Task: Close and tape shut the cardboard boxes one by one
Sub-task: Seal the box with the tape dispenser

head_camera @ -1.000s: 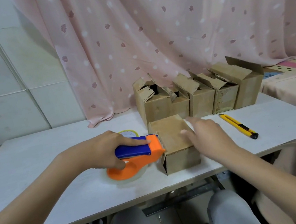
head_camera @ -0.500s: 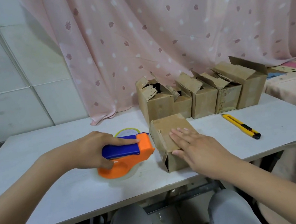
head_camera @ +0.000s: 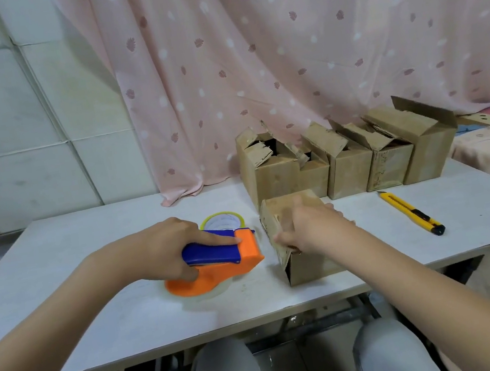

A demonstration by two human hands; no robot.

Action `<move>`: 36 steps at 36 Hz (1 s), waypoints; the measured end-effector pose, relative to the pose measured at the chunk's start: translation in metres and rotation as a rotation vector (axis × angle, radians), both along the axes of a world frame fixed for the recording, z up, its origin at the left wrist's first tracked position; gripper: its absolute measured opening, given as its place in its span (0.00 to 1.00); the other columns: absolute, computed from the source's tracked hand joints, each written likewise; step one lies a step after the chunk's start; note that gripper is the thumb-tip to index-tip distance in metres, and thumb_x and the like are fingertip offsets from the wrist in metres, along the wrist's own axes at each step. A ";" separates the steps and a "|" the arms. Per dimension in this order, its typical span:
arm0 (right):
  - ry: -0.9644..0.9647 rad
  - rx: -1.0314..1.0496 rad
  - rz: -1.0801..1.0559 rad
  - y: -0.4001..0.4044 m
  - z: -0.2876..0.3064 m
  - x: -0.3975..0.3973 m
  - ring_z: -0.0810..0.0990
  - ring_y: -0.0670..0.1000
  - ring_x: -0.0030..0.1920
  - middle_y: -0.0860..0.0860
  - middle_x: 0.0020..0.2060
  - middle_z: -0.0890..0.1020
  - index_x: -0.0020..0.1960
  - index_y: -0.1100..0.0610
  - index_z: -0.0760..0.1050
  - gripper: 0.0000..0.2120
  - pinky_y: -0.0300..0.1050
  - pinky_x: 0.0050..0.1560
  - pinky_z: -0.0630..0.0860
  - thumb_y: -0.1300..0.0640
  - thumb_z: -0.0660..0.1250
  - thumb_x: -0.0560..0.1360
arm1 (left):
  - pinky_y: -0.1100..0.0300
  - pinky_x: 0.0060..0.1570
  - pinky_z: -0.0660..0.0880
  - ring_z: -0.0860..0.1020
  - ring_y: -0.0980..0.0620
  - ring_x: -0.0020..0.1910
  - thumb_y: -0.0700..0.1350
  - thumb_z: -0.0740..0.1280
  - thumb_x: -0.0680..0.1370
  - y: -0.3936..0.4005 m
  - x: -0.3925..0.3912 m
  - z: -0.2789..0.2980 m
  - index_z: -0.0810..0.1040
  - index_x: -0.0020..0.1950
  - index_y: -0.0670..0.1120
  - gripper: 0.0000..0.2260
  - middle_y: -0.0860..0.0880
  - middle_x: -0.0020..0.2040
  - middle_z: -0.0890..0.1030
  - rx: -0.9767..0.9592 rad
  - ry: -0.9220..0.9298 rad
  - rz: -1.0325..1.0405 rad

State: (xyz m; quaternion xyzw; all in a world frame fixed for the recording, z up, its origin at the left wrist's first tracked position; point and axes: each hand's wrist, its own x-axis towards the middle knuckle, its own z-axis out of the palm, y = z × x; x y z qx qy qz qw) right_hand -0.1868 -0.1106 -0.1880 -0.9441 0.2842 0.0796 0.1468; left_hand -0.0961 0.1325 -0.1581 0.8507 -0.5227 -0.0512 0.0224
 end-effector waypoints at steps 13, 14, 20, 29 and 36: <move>0.116 0.002 0.044 0.002 0.025 0.017 0.74 0.63 0.63 0.60 0.68 0.70 0.79 0.62 0.40 0.53 0.51 0.57 0.74 0.37 0.69 0.72 | 0.69 0.39 0.65 0.69 0.60 0.41 0.48 0.69 0.72 -0.007 -0.001 0.004 0.54 0.61 0.85 0.37 0.57 0.41 0.71 0.020 -0.018 -0.030; 0.080 0.028 0.057 0.003 0.032 0.011 0.75 0.61 0.62 0.60 0.67 0.71 0.78 0.65 0.43 0.51 0.49 0.53 0.73 0.39 0.70 0.73 | 0.69 0.39 0.65 0.70 0.60 0.41 0.47 0.69 0.72 -0.007 -0.001 0.005 0.54 0.60 0.85 0.37 0.57 0.41 0.71 0.013 -0.014 -0.029; -0.034 0.294 0.064 -0.020 0.052 -0.010 0.73 0.48 0.30 0.47 0.28 0.77 0.47 0.57 0.76 0.16 0.40 0.31 0.67 0.45 0.73 0.72 | 0.69 0.40 0.66 0.72 0.58 0.42 0.48 0.70 0.73 0.000 0.003 0.000 0.52 0.59 0.88 0.39 0.55 0.43 0.73 -0.085 0.059 -0.024; -0.111 0.647 -0.045 -0.056 0.039 -0.020 0.79 0.59 0.35 0.60 0.49 0.79 0.65 0.58 0.71 0.45 0.55 0.35 0.80 0.38 0.77 0.53 | 0.66 0.43 0.67 0.71 0.57 0.43 0.51 0.72 0.75 0.000 -0.002 0.001 0.56 0.69 0.81 0.36 0.58 0.43 0.74 -0.122 0.103 -0.001; -0.163 0.914 -0.085 -0.077 0.020 -0.036 0.80 0.61 0.37 0.65 0.48 0.79 0.67 0.56 0.73 0.25 0.53 0.39 0.79 0.47 0.72 0.74 | 0.66 0.41 0.68 0.71 0.58 0.43 0.50 0.72 0.74 -0.001 -0.002 -0.002 0.57 0.68 0.81 0.36 0.66 0.42 0.74 -0.113 0.125 -0.005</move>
